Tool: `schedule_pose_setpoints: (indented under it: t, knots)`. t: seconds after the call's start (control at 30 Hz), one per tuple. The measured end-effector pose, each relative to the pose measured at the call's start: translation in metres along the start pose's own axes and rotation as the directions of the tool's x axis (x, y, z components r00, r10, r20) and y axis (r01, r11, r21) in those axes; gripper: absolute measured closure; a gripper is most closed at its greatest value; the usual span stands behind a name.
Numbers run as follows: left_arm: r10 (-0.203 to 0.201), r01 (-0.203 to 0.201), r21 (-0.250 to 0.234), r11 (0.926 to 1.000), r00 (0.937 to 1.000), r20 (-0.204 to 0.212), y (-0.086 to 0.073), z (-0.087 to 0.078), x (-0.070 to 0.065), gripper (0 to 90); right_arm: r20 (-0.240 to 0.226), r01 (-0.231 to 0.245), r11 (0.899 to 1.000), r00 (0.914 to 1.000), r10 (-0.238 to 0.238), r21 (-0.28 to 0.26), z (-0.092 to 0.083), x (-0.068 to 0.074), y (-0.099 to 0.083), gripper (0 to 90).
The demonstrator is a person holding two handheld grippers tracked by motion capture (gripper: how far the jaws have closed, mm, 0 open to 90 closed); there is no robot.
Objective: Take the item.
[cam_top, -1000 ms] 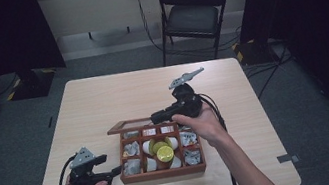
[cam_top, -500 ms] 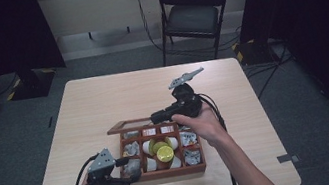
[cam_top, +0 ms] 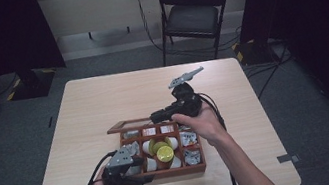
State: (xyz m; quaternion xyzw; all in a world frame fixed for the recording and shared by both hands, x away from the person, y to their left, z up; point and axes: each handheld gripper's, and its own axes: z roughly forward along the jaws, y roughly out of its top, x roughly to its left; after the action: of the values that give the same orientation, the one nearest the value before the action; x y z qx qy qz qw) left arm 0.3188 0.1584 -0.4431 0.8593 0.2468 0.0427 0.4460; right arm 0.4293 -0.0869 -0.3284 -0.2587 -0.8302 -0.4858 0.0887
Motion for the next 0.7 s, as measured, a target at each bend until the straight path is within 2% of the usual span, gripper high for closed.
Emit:
schedule_pose_setpoints:
  t: [0.1,0.17,0.3,0.4,0.47,0.53,0.63,0.67,0.7]
  knots:
    - [0.009,-0.009,0.015,0.9998,0.9999,-0.007,0.006,0.011,0.001,33.2,0.000,0.000,1.000,1.0000,0.000,-0.001,0.000,0.000,0.000,81.4]
    - [-0.004,0.004,0.017,0.9998,1.0000,0.003,0.010,0.018,0.003,33.1,0.000,0.001,1.000,1.0000,-0.001,-0.001,0.000,0.000,0.000,81.4]
    - [0.007,-0.006,0.055,0.9985,0.9998,-0.019,0.016,0.032,0.006,33.0,0.000,0.001,1.000,1.0000,-0.001,0.000,0.000,0.000,0.001,81.4]
    - [0.008,-0.008,0.051,0.9987,1.0000,0.000,0.020,0.036,0.007,32.9,0.001,0.002,1.000,1.0000,-0.002,0.000,0.000,0.000,0.001,81.5]
    - [0.028,-0.025,0.074,0.9969,0.9990,-0.035,0.025,0.041,0.006,32.9,0.002,0.003,1.000,1.0000,-0.003,0.001,-0.001,-0.001,0.001,81.5]
    - [0.020,-0.018,0.068,0.9975,0.9995,-0.025,0.027,0.044,0.008,33.0,0.004,0.006,1.000,1.0000,-0.006,0.000,0.000,0.000,0.002,81.5]
    - [0.020,-0.019,0.092,0.9956,0.9997,-0.017,0.030,0.051,0.009,32.6,0.004,0.009,1.000,0.9999,-0.009,-0.001,0.000,0.000,0.002,81.5]
    - [0.028,-0.025,0.100,0.9946,0.9992,-0.027,0.030,0.053,0.010,32.2,0.004,0.009,1.000,1.0000,-0.009,0.000,0.000,0.000,0.002,81.5]
    - [0.032,-0.025,0.116,0.9929,0.9979,-0.056,0.030,0.055,0.010,32.2,0.004,0.009,1.000,1.0000,-0.009,0.000,-0.001,0.000,0.002,81.5]
